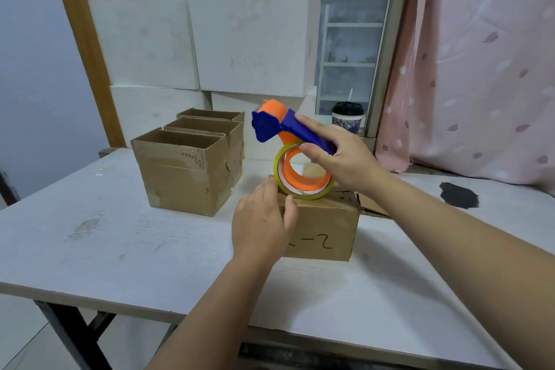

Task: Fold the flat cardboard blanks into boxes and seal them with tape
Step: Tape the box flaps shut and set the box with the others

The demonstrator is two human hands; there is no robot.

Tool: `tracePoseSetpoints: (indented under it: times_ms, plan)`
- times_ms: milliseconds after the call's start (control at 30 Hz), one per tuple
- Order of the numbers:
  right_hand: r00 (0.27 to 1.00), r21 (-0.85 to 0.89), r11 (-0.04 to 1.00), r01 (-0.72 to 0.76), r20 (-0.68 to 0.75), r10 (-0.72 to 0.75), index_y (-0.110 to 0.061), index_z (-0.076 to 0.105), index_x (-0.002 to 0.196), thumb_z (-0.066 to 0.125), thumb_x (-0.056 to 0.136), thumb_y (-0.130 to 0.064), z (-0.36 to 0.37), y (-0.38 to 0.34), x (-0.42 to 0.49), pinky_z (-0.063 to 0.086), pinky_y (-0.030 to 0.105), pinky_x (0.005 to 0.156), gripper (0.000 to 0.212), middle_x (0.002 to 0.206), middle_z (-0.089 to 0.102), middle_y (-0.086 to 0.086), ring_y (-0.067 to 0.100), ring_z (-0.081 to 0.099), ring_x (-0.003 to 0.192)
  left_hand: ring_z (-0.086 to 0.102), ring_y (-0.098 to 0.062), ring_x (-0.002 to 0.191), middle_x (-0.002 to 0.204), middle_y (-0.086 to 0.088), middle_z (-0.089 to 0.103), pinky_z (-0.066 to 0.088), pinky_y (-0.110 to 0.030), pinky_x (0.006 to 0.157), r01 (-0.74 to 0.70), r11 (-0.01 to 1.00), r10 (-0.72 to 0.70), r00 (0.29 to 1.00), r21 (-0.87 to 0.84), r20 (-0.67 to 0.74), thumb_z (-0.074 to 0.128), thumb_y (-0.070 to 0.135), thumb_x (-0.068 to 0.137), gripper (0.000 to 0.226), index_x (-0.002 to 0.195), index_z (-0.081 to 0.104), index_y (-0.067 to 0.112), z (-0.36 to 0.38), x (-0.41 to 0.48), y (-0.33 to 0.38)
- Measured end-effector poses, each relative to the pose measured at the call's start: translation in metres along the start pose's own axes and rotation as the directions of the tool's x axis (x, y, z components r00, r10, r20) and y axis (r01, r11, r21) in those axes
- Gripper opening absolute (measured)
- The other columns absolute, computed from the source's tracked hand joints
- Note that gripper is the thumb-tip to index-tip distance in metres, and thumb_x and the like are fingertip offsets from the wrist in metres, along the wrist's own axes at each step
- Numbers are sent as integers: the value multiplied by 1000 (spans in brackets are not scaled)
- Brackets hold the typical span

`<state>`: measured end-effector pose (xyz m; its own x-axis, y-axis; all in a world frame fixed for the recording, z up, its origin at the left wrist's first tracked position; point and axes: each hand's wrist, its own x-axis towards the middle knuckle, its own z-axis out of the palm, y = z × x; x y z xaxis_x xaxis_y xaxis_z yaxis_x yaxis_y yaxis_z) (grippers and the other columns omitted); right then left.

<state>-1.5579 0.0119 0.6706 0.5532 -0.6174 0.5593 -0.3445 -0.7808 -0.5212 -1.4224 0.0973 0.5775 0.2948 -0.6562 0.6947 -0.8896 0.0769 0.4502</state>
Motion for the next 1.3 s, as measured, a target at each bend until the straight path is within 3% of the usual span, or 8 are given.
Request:
tracePoseSetpoints:
  times_ms: [133,233,400,500,600,733,867,1300]
  plan:
    - [979,-175,982,74,200,-39,-55,34,134,57,92,-44,-19,-7,13,34,9,82,50,104,56,-13,8,48,95,52,-14,75,89,3,62,38,-27,65,-36,999,36,999,9,8,37,28,88,30,97,62,14,-1,1,1]
    - [952,-253,958,138,300,-57,-49,38,138,59,88,-49,-31,-11,21,26,0,79,53,100,46,-34,-10,43,91,59,-17,96,108,2,66,45,-31,71,-47,999,46,999,12,23,38,26,88,38,112,65,15,-2,2,1]
    - [936,-291,949,124,352,-14,-70,32,119,47,74,-69,-51,0,19,29,6,71,48,91,50,-25,-13,43,89,48,-11,125,135,3,55,42,-30,91,-18,996,10,996,92,90,29,33,89,52,131,57,19,0,5,1]
    - [947,-185,981,53,321,9,-69,32,120,43,81,-64,-48,8,12,31,2,74,41,100,51,-36,-14,47,92,42,-7,130,141,6,49,36,-26,98,-4,997,-6,992,83,123,26,35,89,55,134,53,22,2,5,0]
    - [971,-23,1000,-13,240,18,-61,37,126,37,88,-57,-39,16,4,40,6,77,38,116,52,-17,-5,53,95,39,-6,132,142,7,48,32,-24,101,21,998,-28,993,59,114,26,36,88,55,133,54,23,3,4,0]
    - [990,98,993,-69,128,56,-50,32,137,36,86,-58,-31,23,-4,43,18,91,51,126,51,-13,-3,51,108,41,-7,131,139,7,50,34,-25,101,22,998,-27,995,56,101,27,35,88,54,131,57,22,3,4,2]
    - [993,150,981,-121,29,117,-34,32,147,44,80,-62,-25,27,-10,40,0,71,74,113,47,-31,-20,54,90,44,-8,129,137,5,53,36,-27,100,29,998,-33,996,47,87,28,35,88,52,128,59,21,4,3,1]
    - [999,263,964,-42,3,43,-37,48,133,49,89,-43,-27,24,-10,45,16,88,44,126,60,-6,4,57,109,52,-12,123,130,2,59,41,-29,91,19,997,-23,998,71,60,35,31,89,46,121,65,18,2,2,2]
